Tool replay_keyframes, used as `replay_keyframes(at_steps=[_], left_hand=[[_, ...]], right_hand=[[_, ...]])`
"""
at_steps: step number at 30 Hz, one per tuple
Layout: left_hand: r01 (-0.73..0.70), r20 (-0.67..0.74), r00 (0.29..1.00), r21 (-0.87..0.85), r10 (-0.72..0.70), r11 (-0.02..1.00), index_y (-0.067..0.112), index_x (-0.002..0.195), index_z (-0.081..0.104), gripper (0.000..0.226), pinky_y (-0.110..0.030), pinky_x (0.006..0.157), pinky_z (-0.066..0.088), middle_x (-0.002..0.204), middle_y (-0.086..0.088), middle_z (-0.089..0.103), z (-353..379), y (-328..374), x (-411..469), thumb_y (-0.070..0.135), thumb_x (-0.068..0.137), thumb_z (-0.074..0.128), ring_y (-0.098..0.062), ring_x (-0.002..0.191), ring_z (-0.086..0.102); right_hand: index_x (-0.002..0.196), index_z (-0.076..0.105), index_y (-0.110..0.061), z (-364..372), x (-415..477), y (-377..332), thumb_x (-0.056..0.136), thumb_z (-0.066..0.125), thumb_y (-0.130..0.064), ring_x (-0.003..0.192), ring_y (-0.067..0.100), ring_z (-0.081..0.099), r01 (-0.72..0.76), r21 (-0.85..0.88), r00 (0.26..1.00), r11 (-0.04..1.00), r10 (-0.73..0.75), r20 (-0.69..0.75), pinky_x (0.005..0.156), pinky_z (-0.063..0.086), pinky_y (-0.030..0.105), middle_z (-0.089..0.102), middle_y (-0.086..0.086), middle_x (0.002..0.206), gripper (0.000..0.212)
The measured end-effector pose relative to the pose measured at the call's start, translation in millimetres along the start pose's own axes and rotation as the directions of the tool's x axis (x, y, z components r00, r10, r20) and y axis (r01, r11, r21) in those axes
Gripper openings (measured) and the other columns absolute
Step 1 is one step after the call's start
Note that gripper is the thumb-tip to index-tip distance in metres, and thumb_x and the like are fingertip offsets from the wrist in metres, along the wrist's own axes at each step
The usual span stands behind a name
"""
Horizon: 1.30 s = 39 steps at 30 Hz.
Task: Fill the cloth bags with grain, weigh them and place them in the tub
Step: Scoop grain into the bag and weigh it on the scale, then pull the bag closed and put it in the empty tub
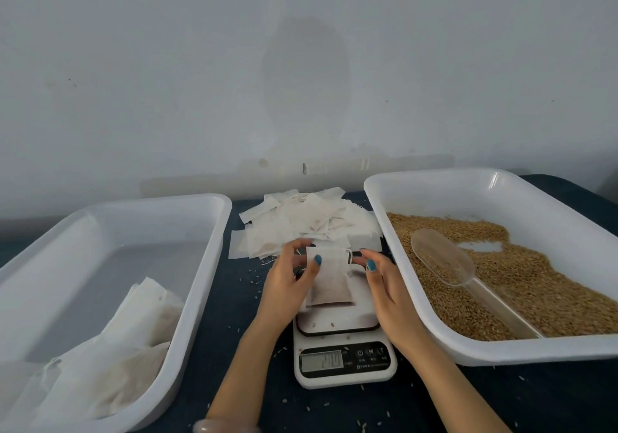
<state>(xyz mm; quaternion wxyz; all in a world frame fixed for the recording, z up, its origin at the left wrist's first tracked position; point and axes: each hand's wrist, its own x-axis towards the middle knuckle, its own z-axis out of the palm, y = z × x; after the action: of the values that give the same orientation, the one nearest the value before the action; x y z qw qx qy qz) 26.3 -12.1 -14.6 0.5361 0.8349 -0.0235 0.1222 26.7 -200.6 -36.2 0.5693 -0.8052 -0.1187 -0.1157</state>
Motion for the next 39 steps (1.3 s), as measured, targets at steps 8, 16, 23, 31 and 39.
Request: replay_keyframes(at_steps=[8,16,23,31,39], left_hand=[[-0.129,0.065,0.990,0.084,0.123,0.988,0.049,0.124,0.058,0.029,-0.012,0.075,0.040,0.087,0.021,0.061,-2.4,-9.2,-2.3,0.037,0.105,0.040,-0.002,0.090,0.053],[-0.114,0.072,0.992,0.143,0.104,0.983,0.040,0.114,0.069,0.035,-0.007,0.092,0.034,0.113,0.016,0.063,-1.5,5.3,-9.8,0.038,0.104,0.036,0.012,0.114,0.045],[-0.106,-0.033,0.993,0.143,0.112,0.984,0.046,0.106,0.070,0.041,-0.024,0.087,0.053,0.107,0.030,0.068,-24.8,32.4,-28.6,0.008,0.095,0.059,0.004,0.098,0.063],[0.104,-0.363,0.920,0.589,0.147,0.801,0.037,0.136,0.052,0.043,-0.037,0.079,0.051,0.129,0.011,0.059,-100.3,72.6,-67.6,0.021,0.096,0.052,-0.020,0.094,0.065],[0.478,-0.348,0.878,0.667,-0.328,0.571,0.015,0.121,0.058,0.029,-0.033,0.082,0.039,0.116,-0.010,0.059,-140.1,50.8,-92.4,0.021,0.105,0.035,-0.030,0.102,0.057]], right_hand=[[0.135,0.050,-0.028,-0.2,-1.9,-1.2,0.094,0.035,-0.051,0.120,-0.013,0.048,-0.006,0.008,1.000,1.000,0.005,0.011,0.095,0.033,0.001,0.056,-0.019,0.126,0.049],[0.129,0.055,-0.025,2.4,-1.8,-5.9,0.101,0.045,-0.036,0.116,-0.003,0.055,0.059,-0.023,0.998,0.998,-0.058,0.014,0.098,0.045,0.018,0.061,-0.017,0.123,0.032],[0.125,0.054,-0.027,21.1,1.5,-34.6,0.096,0.062,-0.026,0.117,0.004,0.053,0.170,-0.116,0.978,0.979,-0.154,0.139,0.100,0.045,0.026,0.058,-0.012,0.119,0.031],[0.124,0.047,-0.052,20.2,-11.7,-64.4,0.097,0.058,-0.028,0.123,-0.013,0.042,0.278,-0.203,0.930,0.939,-0.211,0.299,0.100,0.032,0.009,0.054,-0.036,0.119,0.038],[0.120,0.058,-0.045,15.6,-30.3,-66.3,0.099,0.055,-0.032,0.134,-0.020,0.020,0.333,-0.243,0.882,0.911,-0.209,0.423,0.100,0.013,-0.002,0.046,-0.033,0.133,0.025]])
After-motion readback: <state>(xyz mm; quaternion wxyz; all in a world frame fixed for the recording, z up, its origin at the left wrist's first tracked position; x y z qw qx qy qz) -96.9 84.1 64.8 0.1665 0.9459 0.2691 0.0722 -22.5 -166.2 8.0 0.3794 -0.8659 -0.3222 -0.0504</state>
